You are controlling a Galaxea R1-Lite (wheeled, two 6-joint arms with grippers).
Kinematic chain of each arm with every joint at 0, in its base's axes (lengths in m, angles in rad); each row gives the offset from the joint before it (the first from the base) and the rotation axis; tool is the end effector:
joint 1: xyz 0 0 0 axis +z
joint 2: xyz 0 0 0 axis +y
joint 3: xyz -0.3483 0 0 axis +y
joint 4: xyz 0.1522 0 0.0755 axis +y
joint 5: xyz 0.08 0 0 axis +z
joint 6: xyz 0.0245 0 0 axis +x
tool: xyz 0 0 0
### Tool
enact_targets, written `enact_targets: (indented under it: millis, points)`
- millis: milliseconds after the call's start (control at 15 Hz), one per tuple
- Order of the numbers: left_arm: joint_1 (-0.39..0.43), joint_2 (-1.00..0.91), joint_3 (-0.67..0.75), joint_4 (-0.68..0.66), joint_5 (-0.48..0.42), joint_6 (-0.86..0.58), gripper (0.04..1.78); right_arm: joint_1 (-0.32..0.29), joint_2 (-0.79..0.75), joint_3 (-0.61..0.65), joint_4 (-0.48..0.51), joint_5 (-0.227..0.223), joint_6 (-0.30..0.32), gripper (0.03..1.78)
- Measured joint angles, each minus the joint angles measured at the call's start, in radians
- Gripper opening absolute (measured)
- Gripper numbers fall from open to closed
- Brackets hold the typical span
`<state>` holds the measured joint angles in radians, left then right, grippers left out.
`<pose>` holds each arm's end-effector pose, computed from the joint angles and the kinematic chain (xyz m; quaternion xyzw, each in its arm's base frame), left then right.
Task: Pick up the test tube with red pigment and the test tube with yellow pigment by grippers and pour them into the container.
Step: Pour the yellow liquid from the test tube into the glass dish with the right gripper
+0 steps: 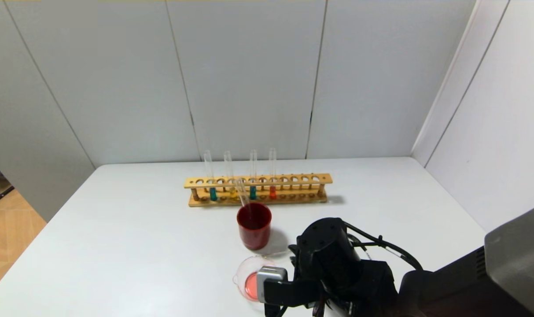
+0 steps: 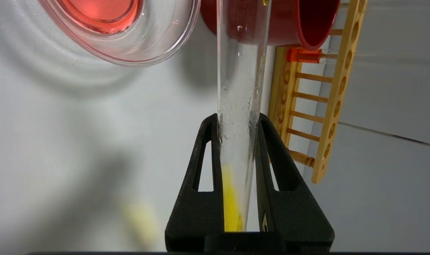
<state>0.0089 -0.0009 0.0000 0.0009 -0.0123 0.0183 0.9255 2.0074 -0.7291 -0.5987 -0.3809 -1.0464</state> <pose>-0.0917 -0.0011 0.0753 0.0091 0.0000 -0.0017 1.0000 0.2138 0.2689 0.1271 -0.6292 0.1026 0.3519 0.6854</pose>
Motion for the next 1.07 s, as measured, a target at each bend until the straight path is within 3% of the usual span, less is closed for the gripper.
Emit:
enact_targets:
  millis: [400, 800, 1067]
  points:
    - [0.000, 0.000, 0.000, 0.000, 0.000, 0.000, 1.75, 0.014, -0.001, -0.014, 0.026, -0.026, -0.017, 0.28]
    - [0.000, 0.000, 0.000, 0.000, 0.000, 0.000, 1.75, 0.016, -0.013, -0.045, 0.173, -0.037, -0.035, 0.28]
    - [0.000, 0.000, 0.000, 0.000, 0.000, 0.000, 1.75, 0.017, -0.014, -0.079, 0.213, -0.048, -0.042, 0.28]
